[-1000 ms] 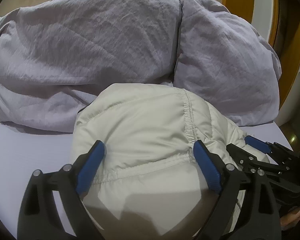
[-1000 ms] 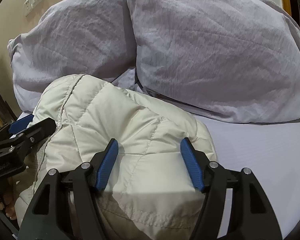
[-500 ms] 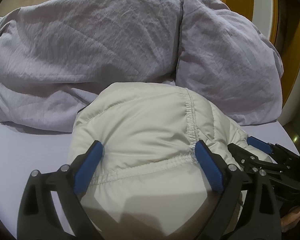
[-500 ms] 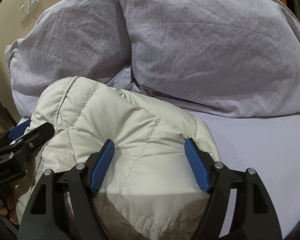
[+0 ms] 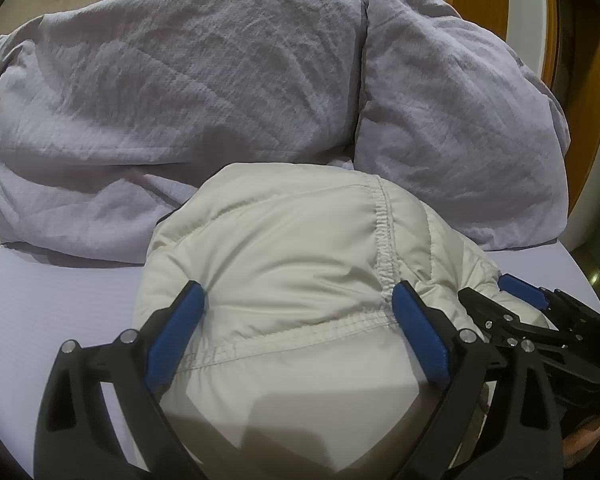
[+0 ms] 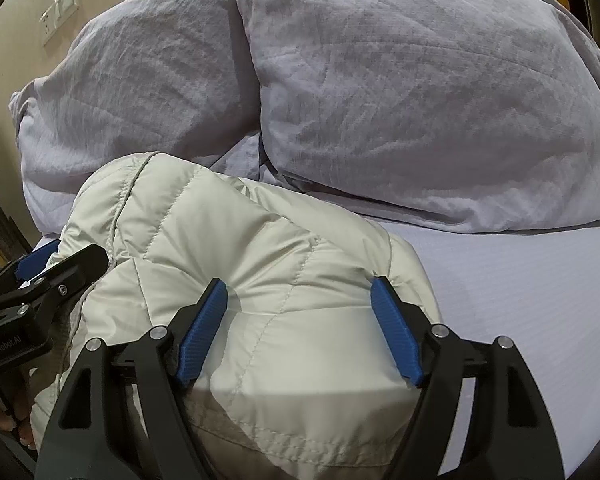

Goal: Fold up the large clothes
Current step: 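Press both open tools down on the bundle to flatten it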

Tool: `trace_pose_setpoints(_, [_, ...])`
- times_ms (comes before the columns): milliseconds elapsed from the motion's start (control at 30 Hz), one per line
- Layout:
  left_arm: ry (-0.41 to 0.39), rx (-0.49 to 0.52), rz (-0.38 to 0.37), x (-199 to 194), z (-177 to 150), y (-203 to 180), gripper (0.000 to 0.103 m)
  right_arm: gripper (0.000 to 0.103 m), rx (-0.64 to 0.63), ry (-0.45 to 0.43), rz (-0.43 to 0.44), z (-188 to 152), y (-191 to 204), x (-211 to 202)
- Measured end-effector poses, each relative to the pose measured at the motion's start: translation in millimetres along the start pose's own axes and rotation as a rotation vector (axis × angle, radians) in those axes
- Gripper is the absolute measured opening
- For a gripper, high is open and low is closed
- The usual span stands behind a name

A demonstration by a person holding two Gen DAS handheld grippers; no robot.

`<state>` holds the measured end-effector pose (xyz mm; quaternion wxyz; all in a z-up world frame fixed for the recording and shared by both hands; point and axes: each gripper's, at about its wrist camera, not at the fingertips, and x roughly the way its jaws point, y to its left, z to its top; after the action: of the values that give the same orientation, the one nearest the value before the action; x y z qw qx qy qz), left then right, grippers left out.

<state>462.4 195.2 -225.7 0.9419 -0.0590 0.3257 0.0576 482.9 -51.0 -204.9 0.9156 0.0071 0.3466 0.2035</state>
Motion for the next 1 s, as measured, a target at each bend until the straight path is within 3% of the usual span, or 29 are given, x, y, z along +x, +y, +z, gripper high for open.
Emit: trace_pose_setpoints(1000, [0.01, 0.01, 0.018, 0.0, 0.7, -0.6, 0.097, 0.082, 0.021, 0.015, -0.02, 4.9, -0.1, -0.5])
